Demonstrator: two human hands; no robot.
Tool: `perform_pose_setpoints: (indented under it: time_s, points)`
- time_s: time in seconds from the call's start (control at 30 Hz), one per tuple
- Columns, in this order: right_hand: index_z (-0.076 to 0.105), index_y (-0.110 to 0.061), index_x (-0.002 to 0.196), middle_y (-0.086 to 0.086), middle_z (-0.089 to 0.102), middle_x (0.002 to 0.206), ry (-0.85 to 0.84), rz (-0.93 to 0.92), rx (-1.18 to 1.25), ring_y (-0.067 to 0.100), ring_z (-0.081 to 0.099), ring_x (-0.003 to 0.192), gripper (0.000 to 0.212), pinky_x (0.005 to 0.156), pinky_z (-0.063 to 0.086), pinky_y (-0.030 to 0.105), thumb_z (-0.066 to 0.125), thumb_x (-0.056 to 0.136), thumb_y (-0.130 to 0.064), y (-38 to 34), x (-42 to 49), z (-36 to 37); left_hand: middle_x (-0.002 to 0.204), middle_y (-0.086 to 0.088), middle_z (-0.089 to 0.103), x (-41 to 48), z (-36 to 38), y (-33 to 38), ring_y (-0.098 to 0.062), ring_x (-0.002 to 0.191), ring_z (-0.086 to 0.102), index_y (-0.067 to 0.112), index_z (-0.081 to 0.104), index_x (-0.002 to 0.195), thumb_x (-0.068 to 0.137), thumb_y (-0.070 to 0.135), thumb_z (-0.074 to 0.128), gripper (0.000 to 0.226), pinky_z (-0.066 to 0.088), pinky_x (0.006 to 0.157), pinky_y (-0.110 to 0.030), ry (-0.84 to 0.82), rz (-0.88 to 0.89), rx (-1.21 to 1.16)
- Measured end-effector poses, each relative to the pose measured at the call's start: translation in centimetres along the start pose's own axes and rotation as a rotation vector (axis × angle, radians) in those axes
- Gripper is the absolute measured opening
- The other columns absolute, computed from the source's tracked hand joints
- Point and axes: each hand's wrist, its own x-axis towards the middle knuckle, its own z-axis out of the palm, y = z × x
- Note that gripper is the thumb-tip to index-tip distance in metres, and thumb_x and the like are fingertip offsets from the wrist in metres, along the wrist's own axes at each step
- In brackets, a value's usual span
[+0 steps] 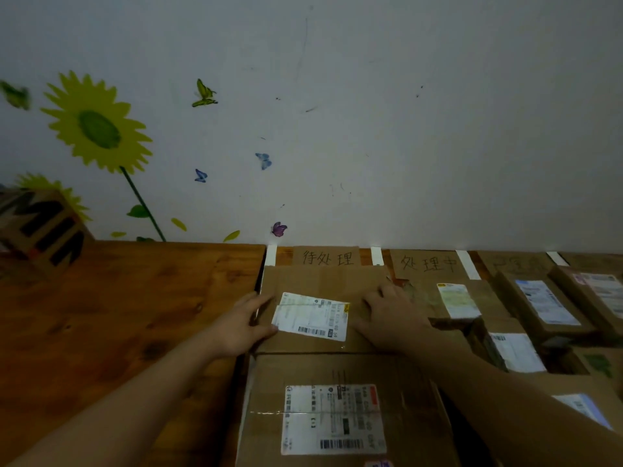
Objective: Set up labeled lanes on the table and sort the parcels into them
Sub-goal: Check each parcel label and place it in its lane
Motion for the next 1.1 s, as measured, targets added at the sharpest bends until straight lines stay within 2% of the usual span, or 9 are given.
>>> perform_pose_setpoints:
  time_s: [0.13,0.23,0.43,0.6,0.73,0.97,1.1]
  points:
    - [0.041,-0.023,0.136,0.006,0.04,0.139,0.058,-0.063,-0.036,0.024,0.037,0.127,0.061,0.103,0.036,0.043,0.04,0.089,-0.062,-3.7,0.8,-1.5,0.157,0.001,0.016,-1.0,-3.1,-2.1,-0.019,0.143,0.019,0.029,0.023,0.148,0.09,0.036,0.06,0.07,0.019,0.115,-0.033,0.088,-0.041,-0.007]
    - [0.042,-0.024,0.136,0.007,0.041,0.139,0.073,-0.142,-0.042,0.025,0.039,0.126,0.061,0.103,0.038,0.043,0.037,0.09,-0.063,-8.4,1.5,-2.1,0.158,-0.002,0.011,-2.6,-6.9,-6.1,-0.018,0.145,0.012,0.028,0.022,0.148,0.089,0.038,0.06,0.071,0.013,0.115,-0.028,0.109,-0.079,0.03]
    - [0.047,-0.021,0.133,0.009,0.048,0.134,0.066,-0.256,0.018,0.027,0.046,0.123,0.062,0.098,0.042,0.037,0.04,0.089,-0.064,-23.0,2.9,-2.8,0.159,-0.003,0.01,-8.5,-16.6,-18.1,-0.018,0.146,0.007,0.028,0.022,0.148,0.087,0.041,0.061,0.074,0.013,0.117,-0.032,0.196,-0.187,0.048]
    - [0.048,-0.016,0.137,0.007,0.047,0.142,-0.021,-0.296,0.24,0.024,0.047,0.127,0.063,0.099,0.039,0.032,0.049,0.09,-0.059,-36.7,3.8,-2.0,0.158,-0.006,0.015,-13.6,-24.7,-28.7,-0.022,0.144,0.018,0.024,0.024,0.148,0.088,0.04,0.061,0.073,0.021,0.114,-0.031,0.27,-0.282,0.0]
    - [0.049,-0.017,0.136,0.007,0.049,0.142,-0.035,-0.312,0.225,0.024,0.048,0.126,0.063,0.1,0.04,0.032,0.048,0.09,-0.059,-45.4,4.7,-1.9,0.156,-0.006,0.021,-16.3,-29.9,-34.8,-0.025,0.141,0.026,0.022,0.024,0.149,0.089,0.039,0.06,0.072,0.026,0.111,-0.034,0.314,-0.36,-0.05]
    - [0.044,-0.017,0.14,0.007,0.042,0.146,-0.059,-0.369,0.211,0.025,0.044,0.13,0.064,0.103,0.038,0.035,0.048,0.091,-0.057,-54.7,9.6,-2.8,0.151,-0.007,0.034,-15.2,-35.8,-41.7,-0.026,0.133,0.04,0.022,0.025,0.148,0.089,0.033,0.062,0.07,0.034,0.11,-0.04,0.409,-0.436,-0.208]
    - [0.042,-0.016,0.14,0.01,0.042,0.145,-0.078,-0.396,0.234,0.027,0.045,0.128,0.064,0.101,0.039,0.035,0.047,0.091,-0.057,-58.8,15.1,-3.3,0.15,-0.008,0.034,-11.6,-38.6,-43.4,-0.026,0.133,0.04,0.02,0.028,0.147,0.092,0.025,0.059,0.063,0.034,0.107,-0.036,0.434,-0.438,-0.224]
